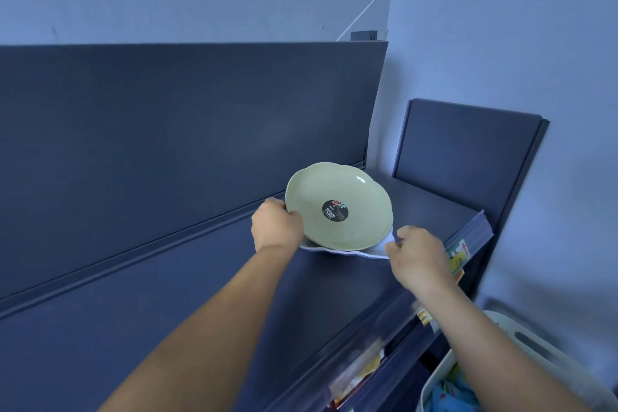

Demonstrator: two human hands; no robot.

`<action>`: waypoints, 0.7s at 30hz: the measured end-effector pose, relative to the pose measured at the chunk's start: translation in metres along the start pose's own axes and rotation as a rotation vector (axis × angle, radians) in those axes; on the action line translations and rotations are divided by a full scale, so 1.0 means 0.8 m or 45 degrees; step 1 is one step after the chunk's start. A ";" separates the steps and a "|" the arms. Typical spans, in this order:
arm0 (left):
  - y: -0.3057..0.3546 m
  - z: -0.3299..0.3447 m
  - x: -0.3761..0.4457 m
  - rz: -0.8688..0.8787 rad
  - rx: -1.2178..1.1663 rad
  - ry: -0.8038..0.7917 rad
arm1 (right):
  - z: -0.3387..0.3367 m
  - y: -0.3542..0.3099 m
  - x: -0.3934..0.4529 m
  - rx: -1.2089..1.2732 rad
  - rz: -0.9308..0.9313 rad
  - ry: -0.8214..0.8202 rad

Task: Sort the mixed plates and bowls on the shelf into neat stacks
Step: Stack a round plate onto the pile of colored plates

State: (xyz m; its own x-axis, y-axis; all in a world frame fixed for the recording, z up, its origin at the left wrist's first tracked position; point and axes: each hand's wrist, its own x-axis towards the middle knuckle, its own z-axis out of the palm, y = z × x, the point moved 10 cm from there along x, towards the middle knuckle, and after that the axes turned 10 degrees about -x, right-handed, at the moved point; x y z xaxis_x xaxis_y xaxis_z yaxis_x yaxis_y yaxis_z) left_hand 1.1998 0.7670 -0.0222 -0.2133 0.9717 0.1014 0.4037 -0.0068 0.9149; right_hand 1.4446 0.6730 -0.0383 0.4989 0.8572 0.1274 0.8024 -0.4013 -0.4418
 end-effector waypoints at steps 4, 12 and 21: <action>-0.017 -0.029 -0.007 0.012 -0.170 0.062 | 0.002 -0.002 0.001 0.021 -0.009 -0.020; -0.027 -0.118 -0.037 0.024 -0.338 0.178 | 0.016 -0.019 -0.002 0.324 0.079 -0.150; -0.074 -0.271 -0.091 -0.018 -0.321 0.377 | 0.027 -0.099 -0.066 0.501 -0.036 -0.195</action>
State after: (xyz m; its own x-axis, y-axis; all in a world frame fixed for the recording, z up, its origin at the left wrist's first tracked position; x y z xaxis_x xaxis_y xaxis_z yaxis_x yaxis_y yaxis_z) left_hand 0.9982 0.6455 0.0009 -0.4797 0.8622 0.1630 0.1758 -0.0876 0.9805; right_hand 1.3479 0.6664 -0.0291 0.4004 0.9160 0.0236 0.6136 -0.2489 -0.7493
